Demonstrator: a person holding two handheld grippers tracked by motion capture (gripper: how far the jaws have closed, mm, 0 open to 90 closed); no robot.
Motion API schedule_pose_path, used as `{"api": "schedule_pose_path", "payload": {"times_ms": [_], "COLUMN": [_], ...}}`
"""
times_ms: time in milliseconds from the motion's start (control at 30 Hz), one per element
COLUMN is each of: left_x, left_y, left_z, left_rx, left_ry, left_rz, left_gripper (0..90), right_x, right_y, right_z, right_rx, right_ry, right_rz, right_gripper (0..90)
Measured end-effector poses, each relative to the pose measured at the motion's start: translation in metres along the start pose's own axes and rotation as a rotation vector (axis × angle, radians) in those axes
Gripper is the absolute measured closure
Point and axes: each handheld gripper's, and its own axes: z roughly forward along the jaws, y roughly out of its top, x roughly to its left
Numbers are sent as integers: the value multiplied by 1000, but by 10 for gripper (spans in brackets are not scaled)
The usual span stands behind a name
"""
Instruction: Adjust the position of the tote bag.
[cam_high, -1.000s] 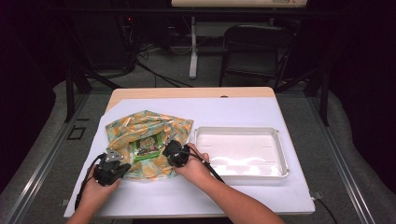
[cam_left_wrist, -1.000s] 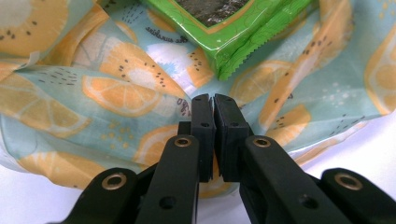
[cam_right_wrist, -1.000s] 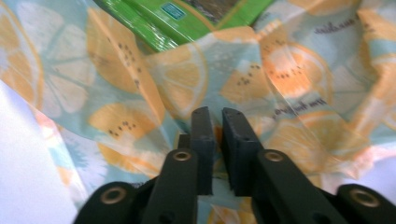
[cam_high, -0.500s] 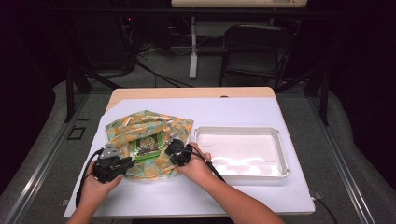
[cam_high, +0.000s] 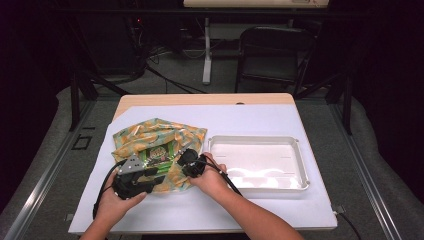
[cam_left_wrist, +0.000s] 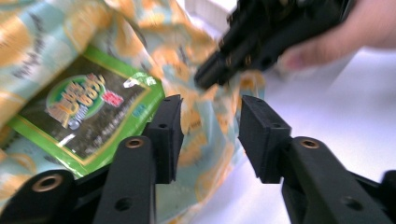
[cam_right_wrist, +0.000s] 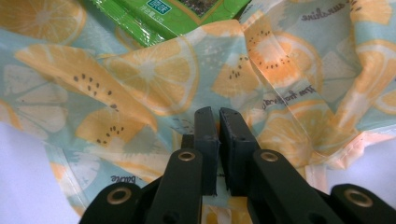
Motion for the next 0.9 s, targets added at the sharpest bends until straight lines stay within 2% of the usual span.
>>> {"api": "schedule_pose_path", "payload": {"times_ms": [100, 167, 233, 367, 533, 733, 900], "left_x": [-1, 1, 3, 4, 5, 4, 4], "left_y": [-8, -14, -20, -26, -33, -36, -36], "left_z": [5, 7, 9, 16, 27, 32, 33], "left_rx": [64, 85, 104, 157, 216, 225, 217], "left_ry": [80, 98, 114, 158, 165, 161, 158], "left_rz": [39, 31, 27, 50, 67, 66, 70], "left_gripper": [749, 843, 884, 900, 900, 900, 900], "right_x": [0, 0, 0, 0, 1, 0, 2], "right_y": [0, 0, 0, 0, 0, -1, 0], "right_z": [0, -1, -2, -2, -2, -2, -3], "right_rx": [-1, 11, 18, 26, 23, 18, 2], "right_ry": [-1, -3, -8, -7, -12, -10, 2], "right_rz": [2, -9, -12, -21, -29, -16, 0], "right_gripper": [861, 861, 861, 864, 877, 880, 847]}}
